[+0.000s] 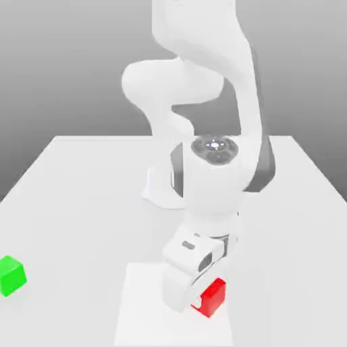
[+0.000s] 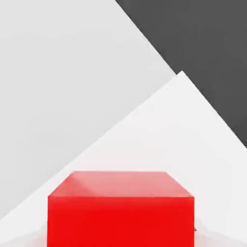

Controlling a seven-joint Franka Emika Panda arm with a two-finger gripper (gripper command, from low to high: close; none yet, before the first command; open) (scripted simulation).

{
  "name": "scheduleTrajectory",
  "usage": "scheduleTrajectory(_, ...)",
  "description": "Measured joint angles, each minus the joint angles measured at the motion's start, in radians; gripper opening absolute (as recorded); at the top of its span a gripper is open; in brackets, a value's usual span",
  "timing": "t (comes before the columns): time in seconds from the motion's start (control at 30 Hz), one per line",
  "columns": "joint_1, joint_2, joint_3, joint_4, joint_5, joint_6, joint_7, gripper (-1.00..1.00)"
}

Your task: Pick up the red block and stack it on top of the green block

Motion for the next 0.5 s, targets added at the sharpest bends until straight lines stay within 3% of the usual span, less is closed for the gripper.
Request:
scheduleTrajectory(0.1,-0.034,-0.066,-0.033,0.004,0.0,-0.072,-0.004,-1.0)
scheduleTrajectory(0.5,-0.392,-0.04,-0.35,0.148,0.083,-0.206,-0.116,-1.0)
